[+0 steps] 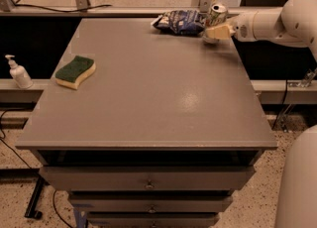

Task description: Move 7up can near blue chip bag

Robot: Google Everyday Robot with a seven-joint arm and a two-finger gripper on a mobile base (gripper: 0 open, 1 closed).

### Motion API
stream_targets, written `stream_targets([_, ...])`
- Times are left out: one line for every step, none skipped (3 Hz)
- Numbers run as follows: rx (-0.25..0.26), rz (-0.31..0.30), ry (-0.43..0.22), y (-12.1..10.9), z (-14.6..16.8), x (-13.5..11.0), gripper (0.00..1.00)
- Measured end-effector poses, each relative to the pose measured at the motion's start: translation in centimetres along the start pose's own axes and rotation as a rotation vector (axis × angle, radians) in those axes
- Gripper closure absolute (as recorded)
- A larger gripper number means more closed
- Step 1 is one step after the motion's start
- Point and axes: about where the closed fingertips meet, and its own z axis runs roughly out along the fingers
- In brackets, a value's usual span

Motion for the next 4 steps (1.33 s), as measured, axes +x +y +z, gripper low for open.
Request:
stream_targets([0.004, -0.028, 0.017, -0.6, -0.7, 0.1, 0.12])
stream_targets([0.000, -0.037, 0.029, -0.8, -0.8, 0.5, 0.00])
stream_targets([-0.001, -0.038, 0.031, -0.7, -0.8, 0.5, 0.00])
stream_targets([-0.011, -0.051, 0.029, -0.4, -2.6, 0.8, 0.00])
